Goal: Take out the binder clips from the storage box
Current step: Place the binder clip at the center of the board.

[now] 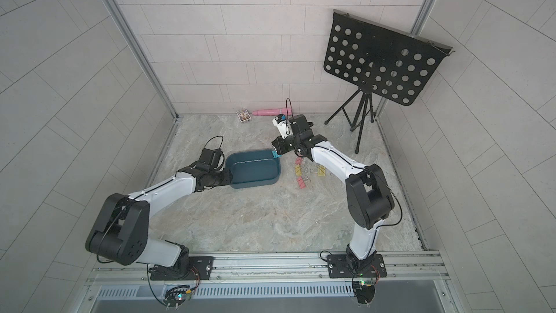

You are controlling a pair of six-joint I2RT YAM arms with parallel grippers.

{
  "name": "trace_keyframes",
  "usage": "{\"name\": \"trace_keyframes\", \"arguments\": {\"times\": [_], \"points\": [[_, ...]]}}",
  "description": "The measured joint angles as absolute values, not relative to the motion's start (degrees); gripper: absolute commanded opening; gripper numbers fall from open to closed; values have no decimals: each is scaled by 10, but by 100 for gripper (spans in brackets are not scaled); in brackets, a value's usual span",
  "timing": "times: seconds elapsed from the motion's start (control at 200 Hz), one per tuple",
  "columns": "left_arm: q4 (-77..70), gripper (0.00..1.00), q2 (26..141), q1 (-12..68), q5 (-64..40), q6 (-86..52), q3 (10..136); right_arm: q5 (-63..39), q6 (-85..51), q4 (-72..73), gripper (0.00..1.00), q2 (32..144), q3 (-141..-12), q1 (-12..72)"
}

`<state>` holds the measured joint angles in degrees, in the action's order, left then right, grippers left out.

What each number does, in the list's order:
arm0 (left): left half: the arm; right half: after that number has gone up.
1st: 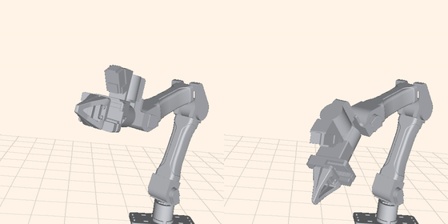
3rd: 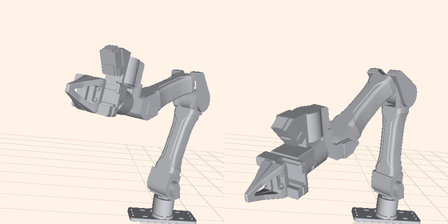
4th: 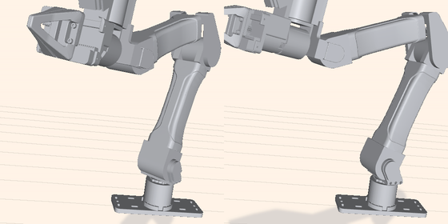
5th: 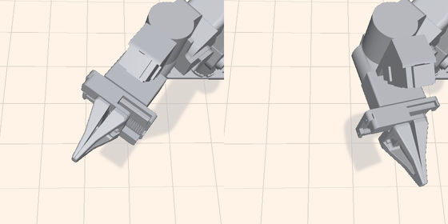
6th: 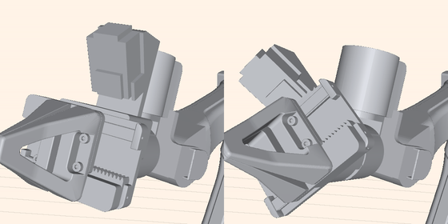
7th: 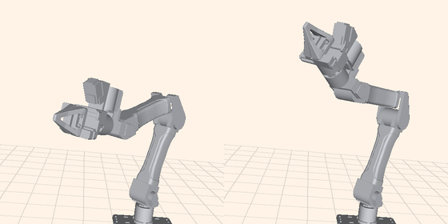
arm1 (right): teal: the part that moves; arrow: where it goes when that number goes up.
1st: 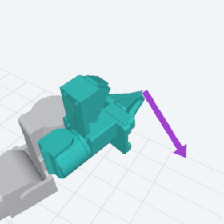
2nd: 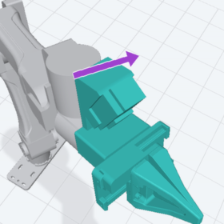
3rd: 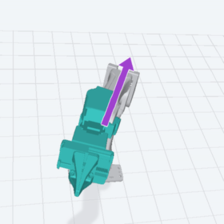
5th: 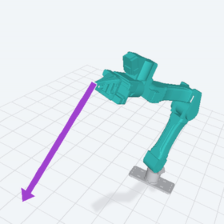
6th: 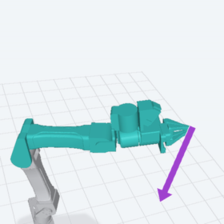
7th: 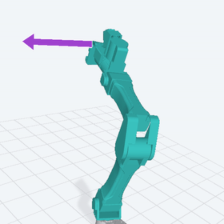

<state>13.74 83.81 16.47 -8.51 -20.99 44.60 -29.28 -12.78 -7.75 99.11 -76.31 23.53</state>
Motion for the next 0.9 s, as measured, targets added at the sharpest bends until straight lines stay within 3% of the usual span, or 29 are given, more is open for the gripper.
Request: {"name": "trace_keyframes", "arguments": {"times": [0.901], "points": [[137, 41, 838, 165, -85, -210, 446, -266, -236, 67, 0, 709, -405, 69]]}}
